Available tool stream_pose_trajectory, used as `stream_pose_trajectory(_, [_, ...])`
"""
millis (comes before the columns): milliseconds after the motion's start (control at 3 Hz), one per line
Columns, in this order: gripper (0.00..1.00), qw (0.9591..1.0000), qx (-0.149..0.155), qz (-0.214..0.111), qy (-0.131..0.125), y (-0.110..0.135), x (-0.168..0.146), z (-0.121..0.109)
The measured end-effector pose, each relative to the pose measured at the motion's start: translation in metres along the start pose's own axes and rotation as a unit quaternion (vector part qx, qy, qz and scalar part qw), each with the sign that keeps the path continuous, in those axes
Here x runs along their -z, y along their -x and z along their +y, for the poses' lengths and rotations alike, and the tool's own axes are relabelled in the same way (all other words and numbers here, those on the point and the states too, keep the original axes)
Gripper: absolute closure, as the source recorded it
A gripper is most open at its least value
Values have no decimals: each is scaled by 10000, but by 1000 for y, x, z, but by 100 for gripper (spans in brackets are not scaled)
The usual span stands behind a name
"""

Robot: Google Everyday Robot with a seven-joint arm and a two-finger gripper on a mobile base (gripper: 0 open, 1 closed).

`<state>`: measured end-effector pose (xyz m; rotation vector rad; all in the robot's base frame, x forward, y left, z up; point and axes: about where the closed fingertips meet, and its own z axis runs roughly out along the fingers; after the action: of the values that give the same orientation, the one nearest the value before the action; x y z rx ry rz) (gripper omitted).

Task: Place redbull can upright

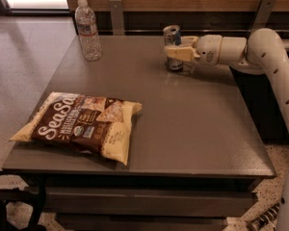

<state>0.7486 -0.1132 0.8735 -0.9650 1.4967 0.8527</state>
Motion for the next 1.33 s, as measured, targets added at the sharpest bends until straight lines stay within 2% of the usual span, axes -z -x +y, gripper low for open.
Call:
stream_pose_trajectory(333, [100, 10000, 0, 0, 0, 0, 0, 0])
stream_pose_trajectory(667, [74, 10000, 0, 0, 5, 0, -1, 0])
stream_pose_trajectory(1333, [30, 10000, 0, 0, 6, 1, -1, 0])
